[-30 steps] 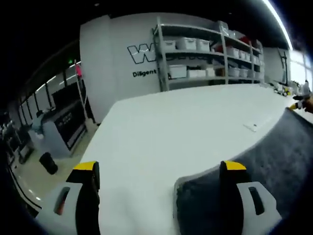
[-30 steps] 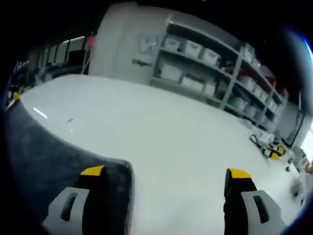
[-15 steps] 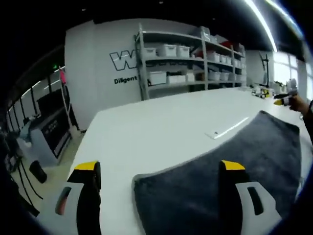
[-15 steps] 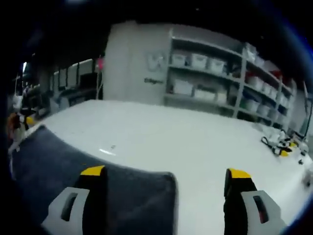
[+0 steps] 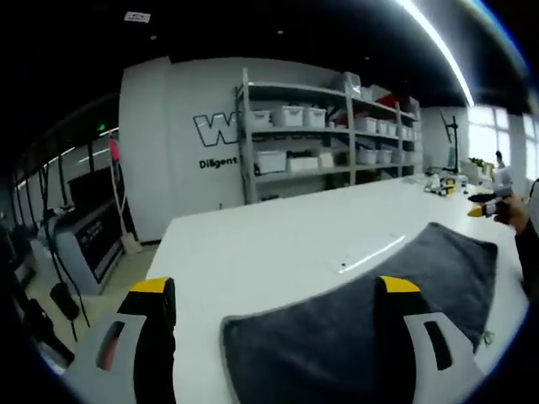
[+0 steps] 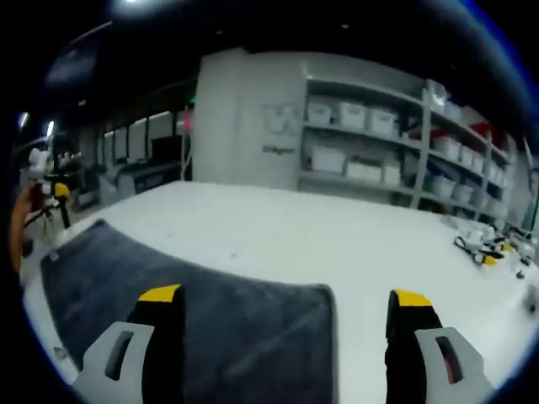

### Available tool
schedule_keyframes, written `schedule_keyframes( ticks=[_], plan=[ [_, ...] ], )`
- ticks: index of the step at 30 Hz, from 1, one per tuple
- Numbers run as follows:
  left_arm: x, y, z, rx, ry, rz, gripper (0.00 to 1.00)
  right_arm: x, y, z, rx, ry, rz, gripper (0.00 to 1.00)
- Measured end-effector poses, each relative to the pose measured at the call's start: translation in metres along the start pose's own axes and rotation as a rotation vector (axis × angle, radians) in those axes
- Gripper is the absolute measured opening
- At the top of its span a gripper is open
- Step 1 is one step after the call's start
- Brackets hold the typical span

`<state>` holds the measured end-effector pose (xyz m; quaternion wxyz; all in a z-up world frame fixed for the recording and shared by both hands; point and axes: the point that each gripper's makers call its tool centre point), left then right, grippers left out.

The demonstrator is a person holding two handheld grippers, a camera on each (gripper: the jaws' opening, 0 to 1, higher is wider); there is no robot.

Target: Open the folded towel by lifting each exposed corner and separating the folded layers until the towel lies flat within the target outline without major curled edges

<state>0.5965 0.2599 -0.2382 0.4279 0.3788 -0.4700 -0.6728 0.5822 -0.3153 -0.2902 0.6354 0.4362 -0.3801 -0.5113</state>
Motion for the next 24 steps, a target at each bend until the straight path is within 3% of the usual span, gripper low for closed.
schedule_keyframes(
  ticks=[12, 17, 24],
  plan=[
    [0.059, -0.007, 0.061, 0.068, -0.044, -0.019, 1.00, -0.029, -0.002, 0.081, 0.054, 0.033, 0.052, 1.00],
    [0.074, 0.000, 0.092, 0.098, -0.040, -0.036, 1.00, -0.035, -0.002, 0.112, 0.080, 0.036, 0.054, 1.00],
    [0.090, -0.005, 0.124, 0.099, -0.038, -0.091, 1.00, -0.048, -0.005, 0.153, 0.118, 0.048, 0.044, 1.00]
  ],
)
Point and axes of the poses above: the point that each gripper's makers call its tool centre point, and the gripper's own axes: z roughly backward along the fingers, x roughly to its right, y roughly out of its top, and after that the axes turned 2 degrees about -z, right-handed
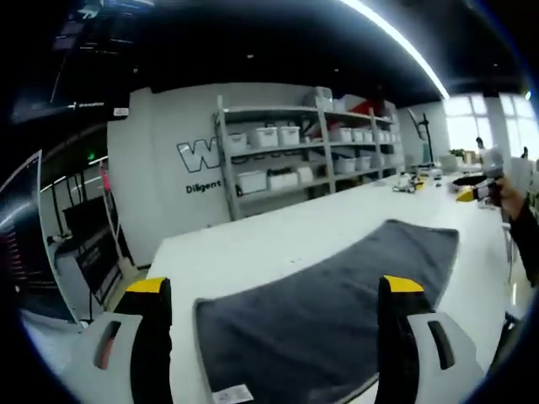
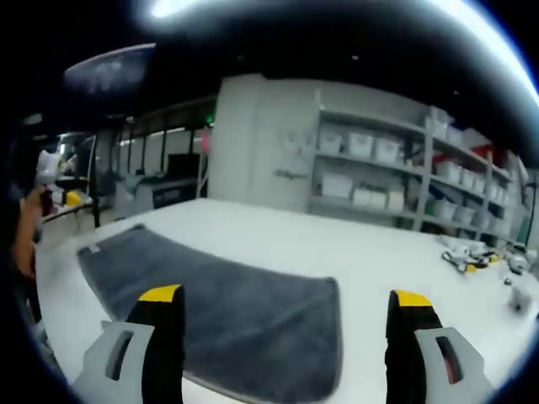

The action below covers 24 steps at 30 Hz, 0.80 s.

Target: Open the folded towel by lifting each exposed corner and separating the folded layers until the towel lies flat within the target outline without major curled edges

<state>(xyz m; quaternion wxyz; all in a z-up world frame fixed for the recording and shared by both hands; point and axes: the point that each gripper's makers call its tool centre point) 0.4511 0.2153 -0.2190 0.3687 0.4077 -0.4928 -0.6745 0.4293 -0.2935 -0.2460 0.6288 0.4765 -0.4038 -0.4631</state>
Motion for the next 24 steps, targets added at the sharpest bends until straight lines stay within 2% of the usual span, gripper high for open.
schedule_keyframes(
  ticks=[3, 9, 16, 24],
  plan=[
    [0.006, -0.003, 0.012, 0.005, -0.001, 0.010, 1.00, -0.005, -0.001, 0.015, 0.023, 0.009, -0.004, 1.00],
    [0.039, -0.006, 0.040, 0.030, -0.041, 0.035, 1.00, -0.014, -0.010, 0.048, 0.022, 0.011, -0.004, 1.00],
    [0.056, 0.001, 0.062, 0.056, -0.052, 0.034, 1.00, -0.027, -0.007, 0.084, 0.062, 0.017, -0.009, 1.00],
    [0.072, -0.001, 0.092, 0.068, -0.057, 0.004, 1.00, -0.037, -0.013, 0.116, 0.079, 0.016, -0.001, 1.00]
  ],
)
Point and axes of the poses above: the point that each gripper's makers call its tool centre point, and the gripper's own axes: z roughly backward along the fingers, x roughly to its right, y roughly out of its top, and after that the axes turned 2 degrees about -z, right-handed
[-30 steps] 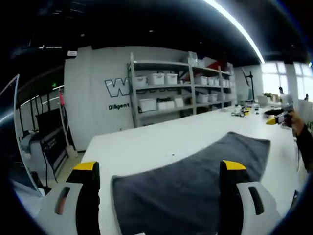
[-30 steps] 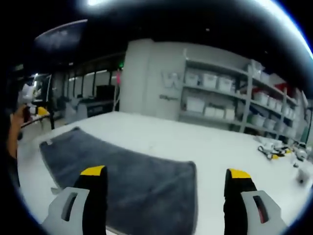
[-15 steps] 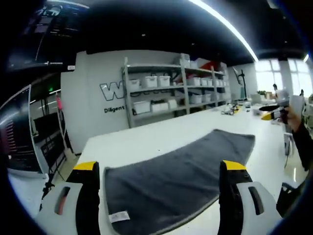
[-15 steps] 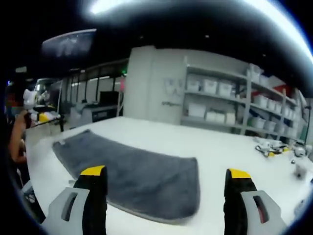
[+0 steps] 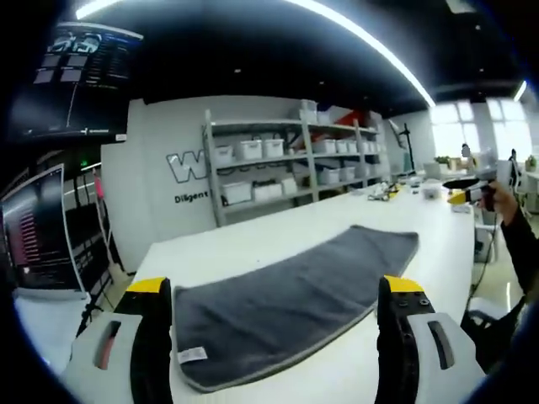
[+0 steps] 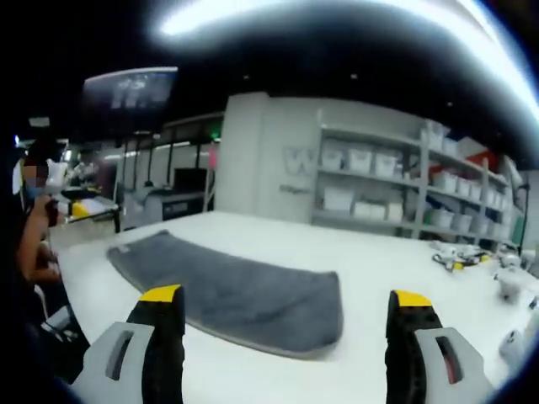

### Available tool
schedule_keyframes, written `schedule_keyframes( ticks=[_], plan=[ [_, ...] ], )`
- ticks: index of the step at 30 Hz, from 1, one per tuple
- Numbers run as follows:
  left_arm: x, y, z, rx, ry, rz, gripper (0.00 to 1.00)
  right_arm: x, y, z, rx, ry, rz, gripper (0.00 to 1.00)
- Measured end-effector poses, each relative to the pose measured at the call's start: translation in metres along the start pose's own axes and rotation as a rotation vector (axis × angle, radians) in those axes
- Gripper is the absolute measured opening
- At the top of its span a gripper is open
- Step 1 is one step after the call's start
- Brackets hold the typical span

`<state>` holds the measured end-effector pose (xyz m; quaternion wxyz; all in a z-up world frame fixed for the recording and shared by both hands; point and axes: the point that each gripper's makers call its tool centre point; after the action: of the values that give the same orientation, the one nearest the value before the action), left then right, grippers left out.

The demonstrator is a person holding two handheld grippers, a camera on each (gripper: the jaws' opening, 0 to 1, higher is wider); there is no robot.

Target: Open the folded towel by lifting each exposed corner and separating the folded layers until the towel lies flat within the target outline without major curled edges

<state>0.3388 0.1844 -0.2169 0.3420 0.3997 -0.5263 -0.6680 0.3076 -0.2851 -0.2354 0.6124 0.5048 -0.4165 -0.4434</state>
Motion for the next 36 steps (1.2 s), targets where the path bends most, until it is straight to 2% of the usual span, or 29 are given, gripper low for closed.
schedule_keyframes(
  ticks=[4, 11, 17, 21, 27, 36],
  plan=[
    [0.007, -0.002, 0.012, 0.022, -0.006, -0.008, 1.00, -0.001, -0.007, 0.007, -0.004, -0.005, -0.014, 1.00],
    [0.013, -0.012, 0.029, 0.021, -0.013, -0.009, 1.00, -0.007, -0.015, 0.031, 0.014, -0.009, -0.021, 1.00],
    [0.011, -0.017, 0.041, 0.016, -0.002, -0.010, 1.00, 0.008, -0.029, 0.049, 0.018, -0.041, -0.055, 1.00],
    [0.013, -0.014, 0.046, 0.035, -0.020, 0.025, 1.00, 0.017, -0.032, 0.052, 0.017, -0.058, -0.066, 1.00],
    [0.010, -0.013, 0.049, 0.025, 0.016, 0.002, 1.00, 0.013, -0.033, 0.055, 0.023, -0.045, -0.064, 1.00],
    [0.016, -0.024, 0.048, 0.003, -0.005, 0.011, 1.00, 0.019, -0.047, 0.057, -0.010, -0.049, -0.081, 1.00]
  ],
)
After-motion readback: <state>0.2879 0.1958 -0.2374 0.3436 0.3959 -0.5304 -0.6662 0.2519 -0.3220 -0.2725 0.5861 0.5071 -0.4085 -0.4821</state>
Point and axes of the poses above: the point that each gripper's makers call its tool centre point, and the gripper's own axes: z roughly backward along the fingers, x roughly to its right, y roughly out of its top, and after that the axes turned 2 degrees about -z, right-handed
